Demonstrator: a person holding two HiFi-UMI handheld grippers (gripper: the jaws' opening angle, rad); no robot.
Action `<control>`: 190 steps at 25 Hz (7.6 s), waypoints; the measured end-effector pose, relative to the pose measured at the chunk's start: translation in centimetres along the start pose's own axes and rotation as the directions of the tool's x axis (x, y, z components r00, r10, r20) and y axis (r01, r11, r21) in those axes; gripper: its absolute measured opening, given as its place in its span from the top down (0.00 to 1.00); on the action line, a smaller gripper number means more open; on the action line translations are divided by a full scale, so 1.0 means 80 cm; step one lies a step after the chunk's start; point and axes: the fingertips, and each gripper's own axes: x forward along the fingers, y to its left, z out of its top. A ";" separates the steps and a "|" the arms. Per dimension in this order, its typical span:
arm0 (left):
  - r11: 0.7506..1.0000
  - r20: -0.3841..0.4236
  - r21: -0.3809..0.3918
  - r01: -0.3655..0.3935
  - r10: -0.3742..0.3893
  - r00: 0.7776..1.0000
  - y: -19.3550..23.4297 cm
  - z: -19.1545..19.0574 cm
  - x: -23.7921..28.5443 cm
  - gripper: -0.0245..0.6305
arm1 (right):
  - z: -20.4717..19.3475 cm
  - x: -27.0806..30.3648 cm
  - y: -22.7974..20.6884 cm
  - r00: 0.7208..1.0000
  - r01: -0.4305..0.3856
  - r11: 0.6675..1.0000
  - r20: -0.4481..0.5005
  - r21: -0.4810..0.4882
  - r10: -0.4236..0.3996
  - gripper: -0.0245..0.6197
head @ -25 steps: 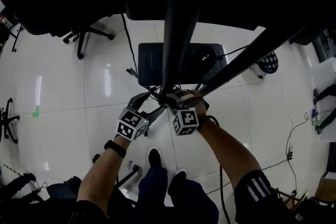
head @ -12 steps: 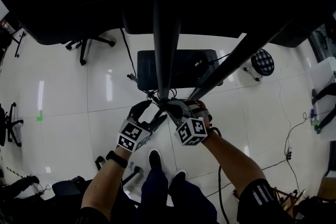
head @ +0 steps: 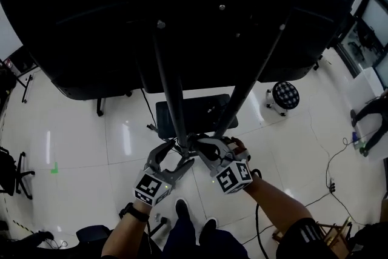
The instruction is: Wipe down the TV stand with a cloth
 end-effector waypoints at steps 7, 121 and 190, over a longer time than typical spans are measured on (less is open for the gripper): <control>0.974 0.096 0.213 0.079 -0.101 0.990 -0.029 0.157 -0.021 0.43 | 0.125 -0.070 -0.096 0.991 0.121 0.992 0.057 -0.030 -0.119 0.93; 0.988 0.107 0.151 -0.039 0.023 0.994 -0.043 0.289 0.157 0.44 | 0.126 -0.169 -0.328 0.976 0.217 0.839 0.119 -0.498 -0.182 0.93; 0.993 -0.318 -0.113 0.032 -0.066 0.946 -0.004 -0.316 0.242 0.43 | -0.397 0.067 0.093 0.934 -0.197 0.978 -0.291 0.065 0.207 0.93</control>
